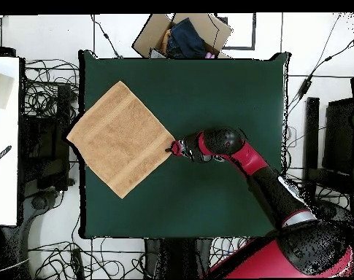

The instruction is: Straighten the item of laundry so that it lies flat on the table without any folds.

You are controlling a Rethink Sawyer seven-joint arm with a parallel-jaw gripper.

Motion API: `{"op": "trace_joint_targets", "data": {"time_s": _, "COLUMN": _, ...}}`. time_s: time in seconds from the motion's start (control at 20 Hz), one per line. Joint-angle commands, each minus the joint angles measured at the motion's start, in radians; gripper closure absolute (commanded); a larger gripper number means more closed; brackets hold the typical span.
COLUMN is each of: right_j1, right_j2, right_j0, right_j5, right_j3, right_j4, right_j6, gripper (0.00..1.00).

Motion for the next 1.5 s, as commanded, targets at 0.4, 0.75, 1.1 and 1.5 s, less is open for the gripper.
{"op": "trace_joint_targets", "data": {"time_s": 0.4, "right_j1": 0.054, "right_j2": -0.044, "right_j0": -0.031, "right_j5": 0.062, "right_j3": -0.107, "right_j4": -0.12, "right_j6": -0.184, "gripper": 1.0}}
{"op": "trace_joint_targets", "data": {"time_s": 0.75, "right_j1": 0.055, "right_j2": -0.041, "right_j0": -0.037, "right_j5": 0.071, "right_j3": -0.114, "right_j4": -0.128, "right_j6": -0.183, "gripper": 1.0}}
{"op": "trace_joint_targets", "data": {"time_s": 1.1, "right_j1": 0.058, "right_j2": -0.04, "right_j0": -0.041, "right_j5": 0.087, "right_j3": -0.128, "right_j4": -0.129, "right_j6": -0.186, "gripper": 1.0}}
{"op": "trace_joint_targets", "data": {"time_s": 1.5, "right_j1": 0.058, "right_j2": -0.044, "right_j0": -0.043, "right_j5": 0.099, "right_j3": -0.14, "right_j4": -0.133, "right_j6": -0.186, "gripper": 1.0}}
